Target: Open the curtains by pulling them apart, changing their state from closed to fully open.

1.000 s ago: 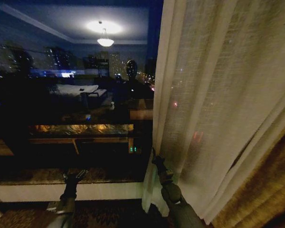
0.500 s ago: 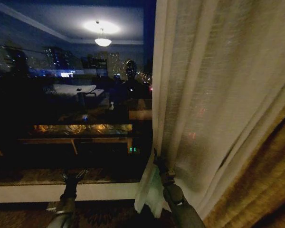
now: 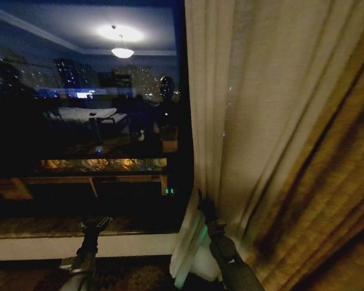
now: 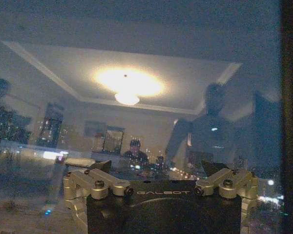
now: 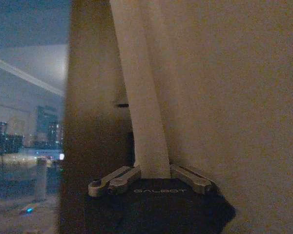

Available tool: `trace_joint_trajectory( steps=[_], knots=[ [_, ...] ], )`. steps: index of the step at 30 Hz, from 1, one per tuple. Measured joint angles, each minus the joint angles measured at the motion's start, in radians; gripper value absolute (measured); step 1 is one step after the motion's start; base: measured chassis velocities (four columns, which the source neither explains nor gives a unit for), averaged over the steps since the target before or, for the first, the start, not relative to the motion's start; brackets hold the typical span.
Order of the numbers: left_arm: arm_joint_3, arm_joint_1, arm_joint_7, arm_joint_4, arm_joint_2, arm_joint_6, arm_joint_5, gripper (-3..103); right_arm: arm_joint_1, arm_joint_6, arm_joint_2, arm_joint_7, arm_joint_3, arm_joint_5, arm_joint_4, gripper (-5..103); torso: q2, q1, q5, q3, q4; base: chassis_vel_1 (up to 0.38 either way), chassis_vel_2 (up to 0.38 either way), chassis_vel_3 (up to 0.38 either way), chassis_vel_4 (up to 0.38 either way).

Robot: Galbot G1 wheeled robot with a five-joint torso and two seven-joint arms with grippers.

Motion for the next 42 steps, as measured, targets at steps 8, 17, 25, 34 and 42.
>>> trace_joint_trajectory(
  steps=[8, 17, 25, 34, 42],
  knots=[
    [0.000, 0.000, 0.000, 0.000, 0.000, 0.000, 0.000, 100, -0.011, 0.007, -0.012, 0.005, 0.010, -0.034, 0.012, 0, 0.000, 0.000, 0.0007, 0.000, -0.0005, -0.148, -0.187, 0.203, 0.159],
    [-0.001, 0.000, 0.000, 0.000, 0.000, 0.000, 0.000, 100, 0.026, -0.048, -0.045, 0.099, 0.058, -0.024, -0.042, 0, 0.000, 0.000, -0.0001, 0.000, 0.0003, 0.033, 0.014, -0.037, -0.023],
    [0.000, 0.000, 0.000, 0.000, 0.000, 0.000, 0.000, 100, 0.043, -0.117, -0.083, 0.210, 0.153, -0.030, -0.061, 0, 0.000, 0.000, 0.0004, 0.000, -0.0001, 0.000, 0.004, -0.008, -0.006],
    [0.000, 0.000, 0.000, 0.000, 0.000, 0.000, 0.000, 100, 0.032, -0.164, -0.138, 0.301, 0.224, -0.003, -0.055, 0, 0.000, 0.000, -0.0001, 0.000, 0.0000, 0.000, 0.000, 0.000, 0.000],
    [0.000, 0.000, 0.000, 0.000, 0.000, 0.000, 0.000, 100, -0.024, -0.154, -0.152, 0.300, 0.218, 0.022, 0.011, -3, 0.000, 0.000, 0.0001, 0.000, -0.0001, 0.000, 0.000, 0.000, 0.000]
  ],
)
